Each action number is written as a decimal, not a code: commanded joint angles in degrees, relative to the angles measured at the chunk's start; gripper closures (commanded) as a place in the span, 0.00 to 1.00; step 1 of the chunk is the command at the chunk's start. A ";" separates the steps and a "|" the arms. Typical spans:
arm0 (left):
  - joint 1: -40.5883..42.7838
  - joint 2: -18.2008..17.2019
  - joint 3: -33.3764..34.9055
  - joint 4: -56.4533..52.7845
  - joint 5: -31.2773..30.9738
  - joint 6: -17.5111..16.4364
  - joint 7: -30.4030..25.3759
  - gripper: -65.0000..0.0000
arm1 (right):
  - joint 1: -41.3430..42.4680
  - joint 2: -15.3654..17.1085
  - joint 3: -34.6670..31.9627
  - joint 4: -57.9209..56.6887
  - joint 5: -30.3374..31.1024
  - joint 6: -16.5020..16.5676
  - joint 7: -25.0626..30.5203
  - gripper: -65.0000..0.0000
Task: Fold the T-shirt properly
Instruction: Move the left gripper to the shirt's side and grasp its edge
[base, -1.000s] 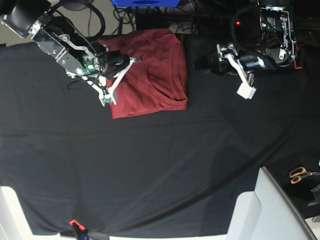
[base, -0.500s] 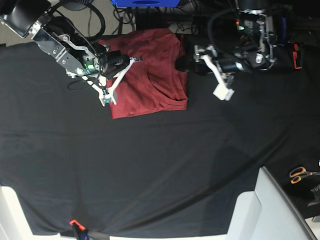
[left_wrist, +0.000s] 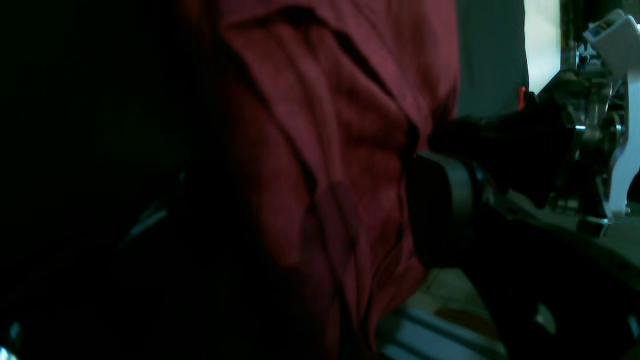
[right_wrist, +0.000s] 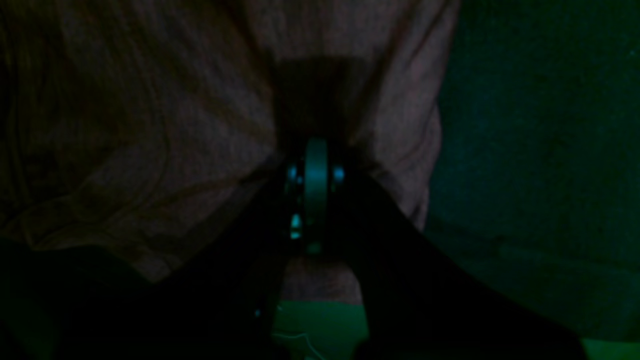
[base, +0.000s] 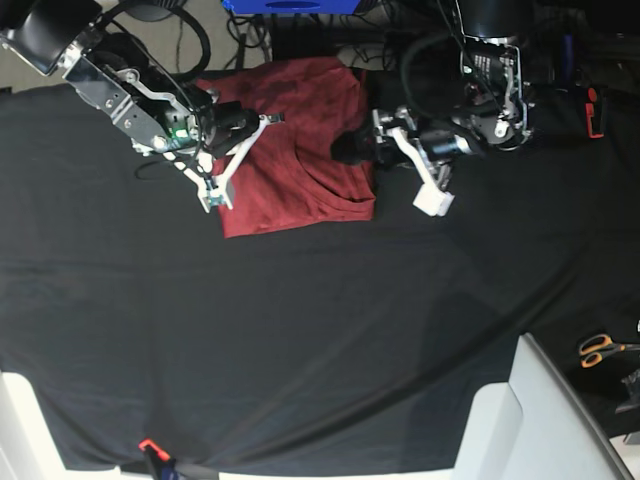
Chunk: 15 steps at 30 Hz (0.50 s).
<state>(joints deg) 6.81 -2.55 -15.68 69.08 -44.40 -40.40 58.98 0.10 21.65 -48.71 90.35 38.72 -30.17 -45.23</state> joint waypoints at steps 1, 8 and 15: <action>-0.08 0.13 1.40 -0.73 1.28 0.40 0.49 0.21 | 0.30 0.55 0.31 0.34 -0.08 -0.20 -0.44 1.00; -0.26 0.39 3.86 -4.42 1.19 0.40 -2.85 0.21 | 0.30 0.81 0.31 0.34 -0.08 -0.20 -0.44 1.00; -0.35 -0.22 3.42 -4.33 1.28 0.40 -2.85 0.61 | 0.39 0.81 0.31 0.34 -0.08 -0.20 -0.44 1.00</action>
<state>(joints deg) 6.39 -2.46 -12.32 64.40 -43.94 -40.38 54.81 0.12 21.91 -48.71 90.35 38.72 -30.02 -45.23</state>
